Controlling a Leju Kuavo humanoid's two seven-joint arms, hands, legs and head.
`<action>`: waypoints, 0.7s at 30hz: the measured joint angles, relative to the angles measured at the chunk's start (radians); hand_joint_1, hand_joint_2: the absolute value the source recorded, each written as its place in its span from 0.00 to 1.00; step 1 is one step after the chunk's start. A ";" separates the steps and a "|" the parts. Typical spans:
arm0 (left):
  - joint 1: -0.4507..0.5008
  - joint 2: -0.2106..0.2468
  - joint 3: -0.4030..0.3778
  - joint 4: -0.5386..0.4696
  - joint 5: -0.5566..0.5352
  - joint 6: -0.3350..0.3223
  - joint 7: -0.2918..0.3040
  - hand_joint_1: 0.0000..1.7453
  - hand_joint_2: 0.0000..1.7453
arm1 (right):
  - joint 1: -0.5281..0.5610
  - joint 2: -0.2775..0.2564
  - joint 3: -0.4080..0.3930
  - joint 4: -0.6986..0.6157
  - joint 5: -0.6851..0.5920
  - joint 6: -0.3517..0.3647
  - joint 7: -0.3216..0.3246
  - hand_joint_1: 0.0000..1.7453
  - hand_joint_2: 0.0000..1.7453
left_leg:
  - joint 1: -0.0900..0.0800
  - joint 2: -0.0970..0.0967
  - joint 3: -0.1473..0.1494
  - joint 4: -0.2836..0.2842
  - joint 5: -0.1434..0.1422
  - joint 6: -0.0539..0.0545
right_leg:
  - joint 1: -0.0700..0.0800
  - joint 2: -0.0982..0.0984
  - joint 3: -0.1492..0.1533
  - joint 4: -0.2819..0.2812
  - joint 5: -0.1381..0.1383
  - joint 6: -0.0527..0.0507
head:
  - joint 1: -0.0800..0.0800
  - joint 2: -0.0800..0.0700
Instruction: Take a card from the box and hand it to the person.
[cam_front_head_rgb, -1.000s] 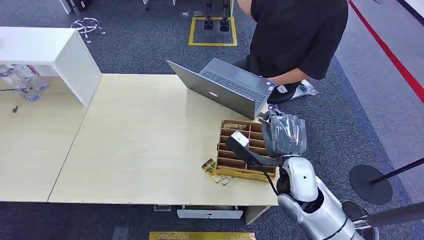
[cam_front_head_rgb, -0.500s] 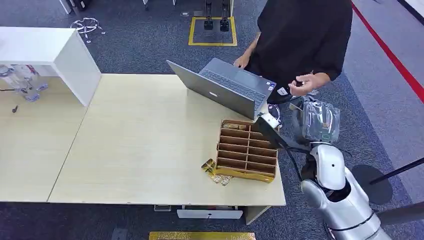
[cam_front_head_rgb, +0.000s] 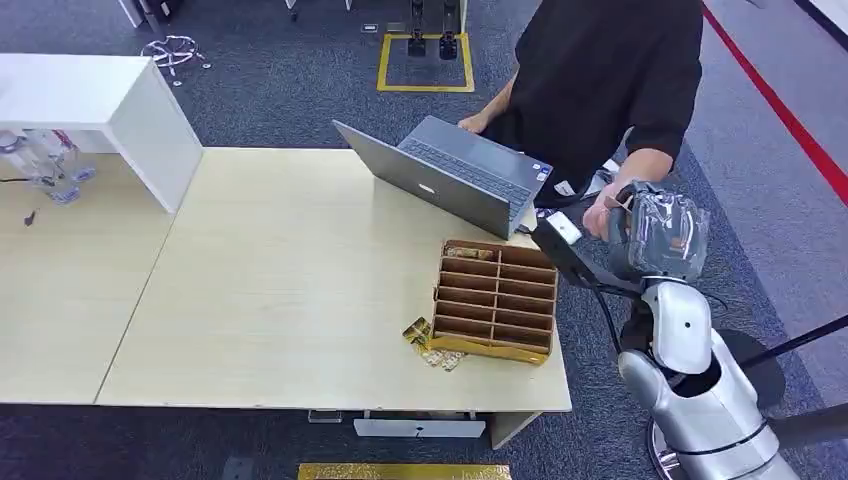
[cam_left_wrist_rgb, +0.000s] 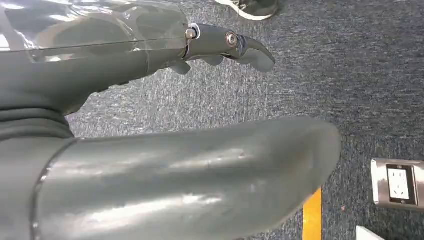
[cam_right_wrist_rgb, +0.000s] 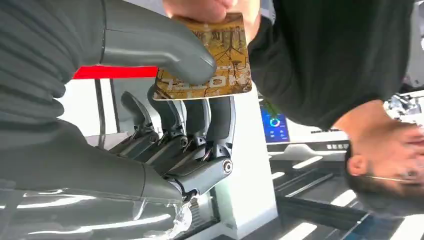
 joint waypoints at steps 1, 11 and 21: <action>0.000 0.000 0.000 0.000 0.000 0.000 0.000 0.00 0.00 | 0.001 -0.001 0.000 0.000 0.002 0.002 0.000 0.74 1.00 | 0.000 0.000 0.000 0.000 0.000 0.000 | 0.000 0.000 0.000 0.000 0.000 0.000 | 0.000 0.000; -0.002 0.000 0.000 0.000 0.000 -0.001 0.007 0.00 0.00 | 0.013 -0.011 0.000 0.011 0.000 0.073 0.000 0.00 0.00 | 0.000 0.000 0.000 0.000 0.000 0.000 | 0.000 0.000 0.000 0.000 0.000 0.000 | 0.000 0.000; -0.002 0.002 0.000 0.000 0.000 0.001 0.010 0.00 0.00 | 0.046 -0.007 -0.003 0.025 -0.101 -0.101 0.000 0.00 0.00 | 0.000 0.000 0.000 0.000 0.000 0.000 | 0.000 0.000 0.000 0.000 0.000 0.000 | 0.000 0.000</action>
